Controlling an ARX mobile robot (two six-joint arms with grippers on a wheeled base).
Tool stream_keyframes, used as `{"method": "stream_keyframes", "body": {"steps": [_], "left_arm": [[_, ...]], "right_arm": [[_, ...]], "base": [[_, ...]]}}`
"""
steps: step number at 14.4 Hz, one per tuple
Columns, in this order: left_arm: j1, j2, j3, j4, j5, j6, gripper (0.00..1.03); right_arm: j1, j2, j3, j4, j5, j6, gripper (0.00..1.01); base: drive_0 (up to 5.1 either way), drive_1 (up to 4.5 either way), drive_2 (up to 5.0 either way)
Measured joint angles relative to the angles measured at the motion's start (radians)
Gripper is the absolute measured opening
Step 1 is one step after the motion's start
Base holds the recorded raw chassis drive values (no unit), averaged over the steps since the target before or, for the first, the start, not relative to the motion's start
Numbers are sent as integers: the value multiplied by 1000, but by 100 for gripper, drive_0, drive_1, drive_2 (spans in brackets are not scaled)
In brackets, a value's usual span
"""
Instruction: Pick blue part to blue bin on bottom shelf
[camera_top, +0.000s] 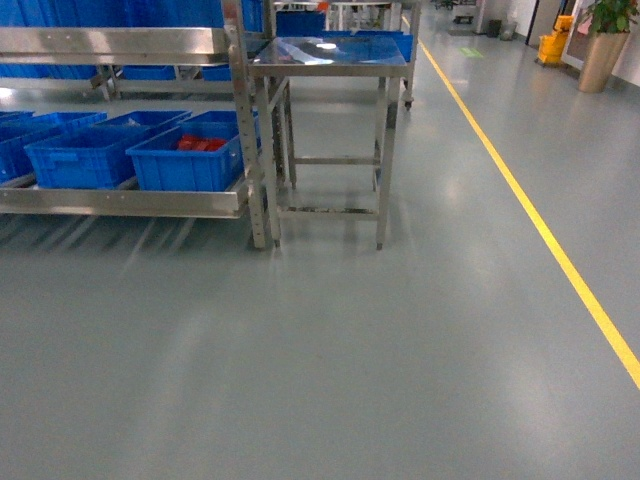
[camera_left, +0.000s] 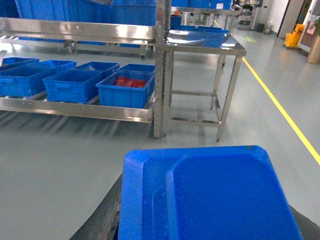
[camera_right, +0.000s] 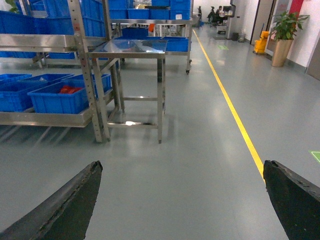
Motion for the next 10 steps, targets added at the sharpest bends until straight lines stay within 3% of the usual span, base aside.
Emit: {"method": "stream_keyframes", "body": {"steps": [10], "left_arm": [[0, -2, 0, 3, 0, 0, 44]], "right_arm": [[0, 0, 0, 2, 0, 0, 98]], "base": [[11, 433, -412]]}}
